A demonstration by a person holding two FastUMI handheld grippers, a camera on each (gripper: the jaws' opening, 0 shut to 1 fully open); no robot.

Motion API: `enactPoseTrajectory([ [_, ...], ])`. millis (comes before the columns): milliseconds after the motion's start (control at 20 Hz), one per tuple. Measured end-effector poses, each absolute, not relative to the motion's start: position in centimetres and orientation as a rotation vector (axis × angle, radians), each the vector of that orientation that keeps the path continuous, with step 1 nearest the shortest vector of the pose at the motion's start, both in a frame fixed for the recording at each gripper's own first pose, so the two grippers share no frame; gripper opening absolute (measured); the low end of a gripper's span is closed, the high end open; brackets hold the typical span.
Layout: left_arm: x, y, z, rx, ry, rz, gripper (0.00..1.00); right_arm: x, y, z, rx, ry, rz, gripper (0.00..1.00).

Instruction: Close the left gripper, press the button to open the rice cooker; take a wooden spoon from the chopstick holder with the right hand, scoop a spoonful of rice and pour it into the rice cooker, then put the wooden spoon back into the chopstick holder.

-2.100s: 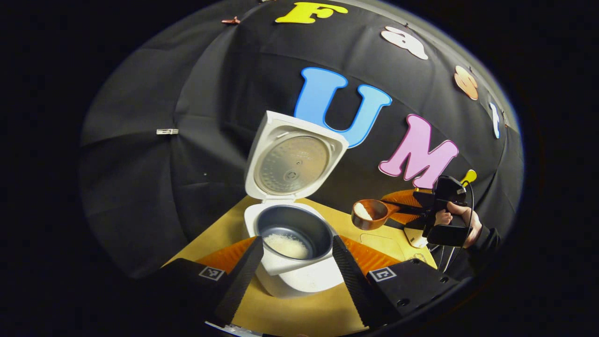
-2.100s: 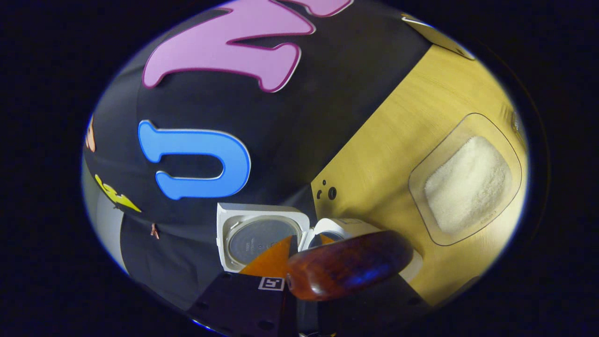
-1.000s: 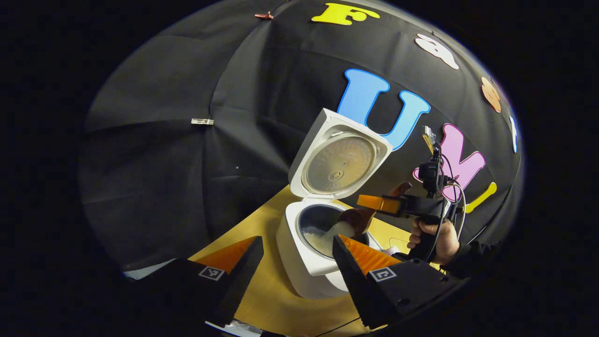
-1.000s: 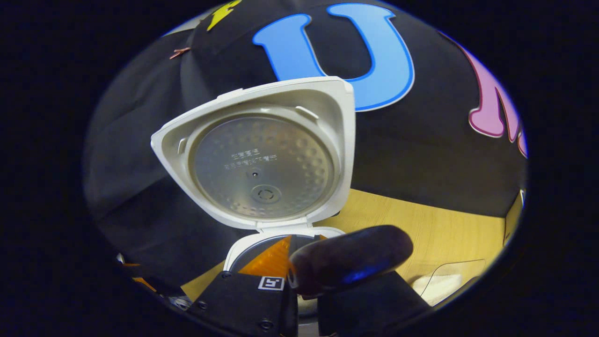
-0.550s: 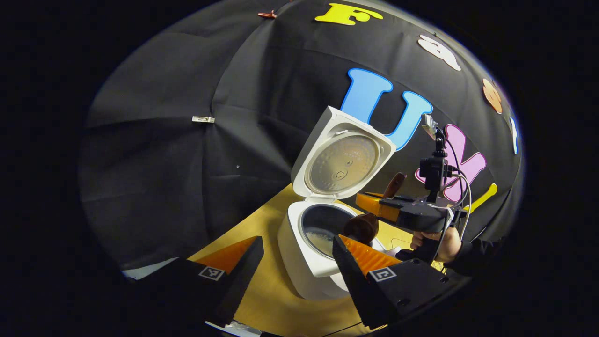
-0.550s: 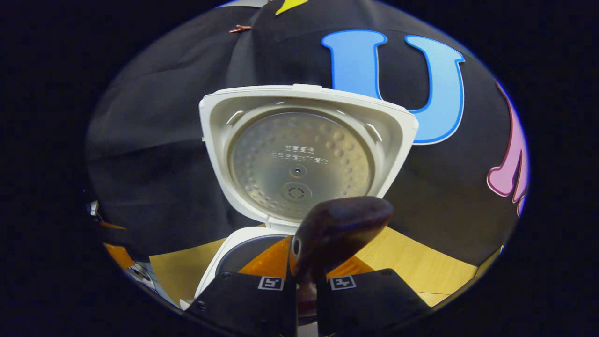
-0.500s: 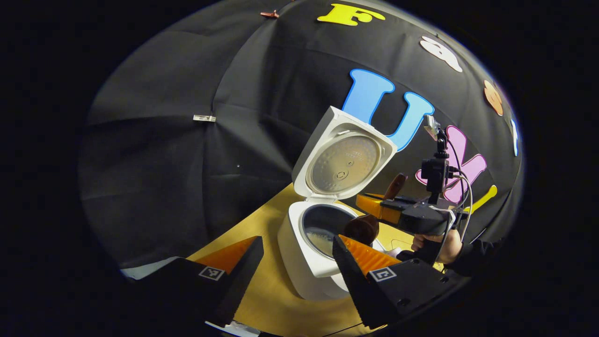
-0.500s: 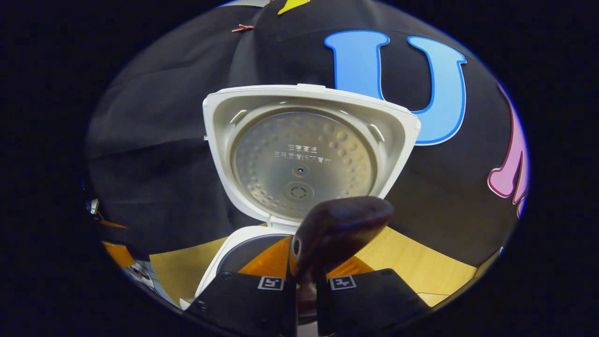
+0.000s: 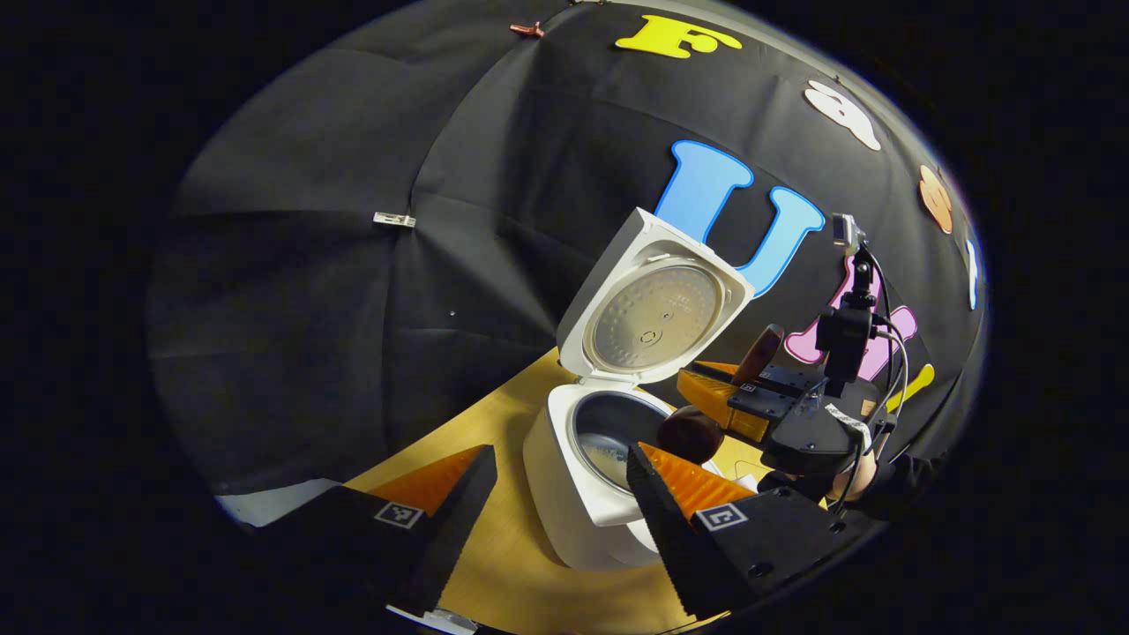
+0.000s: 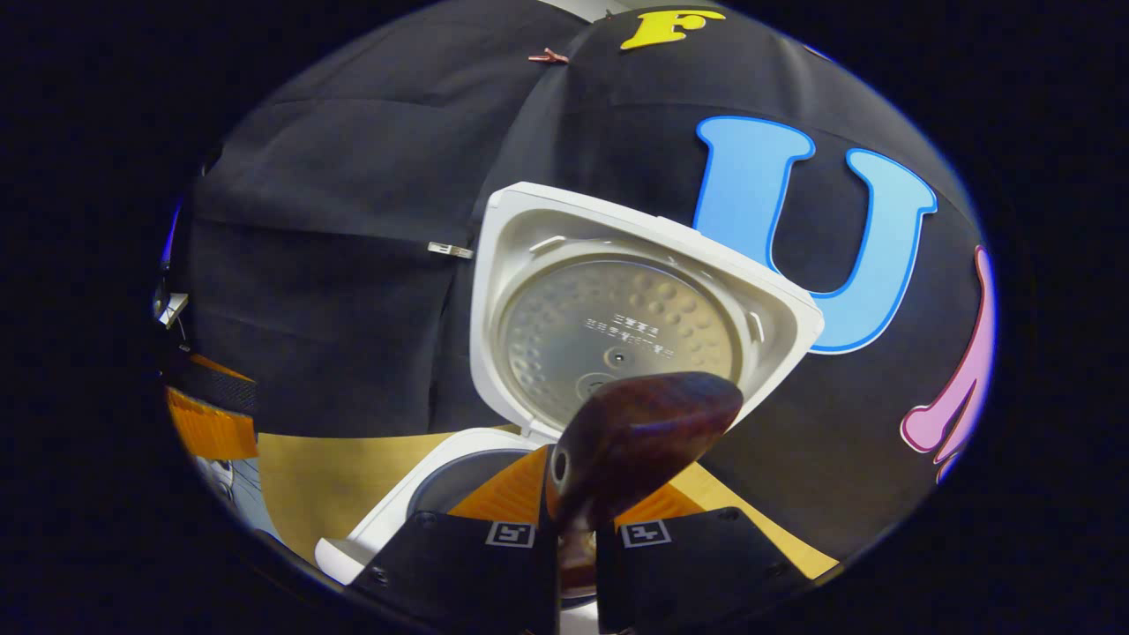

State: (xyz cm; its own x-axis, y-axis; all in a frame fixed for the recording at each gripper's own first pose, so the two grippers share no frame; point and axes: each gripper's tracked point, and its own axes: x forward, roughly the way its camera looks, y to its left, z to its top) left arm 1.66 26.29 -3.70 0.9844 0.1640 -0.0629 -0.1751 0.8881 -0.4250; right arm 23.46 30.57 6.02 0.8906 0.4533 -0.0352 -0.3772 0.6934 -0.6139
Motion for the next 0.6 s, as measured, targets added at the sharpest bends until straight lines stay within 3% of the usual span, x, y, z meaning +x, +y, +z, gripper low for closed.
enactPoseTrajectory([
  [350,1.4,25.5,-2.7,-0.424,0.017,0.171,0.96,22.3,30.1,8.3,-0.49,-0.088,0.451,0.2],
  [600,2.0,23.3,-0.9,-0.386,0.003,0.126,0.96,20.8,26.3,12.2,-0.4,-0.131,0.373,0.2],
])
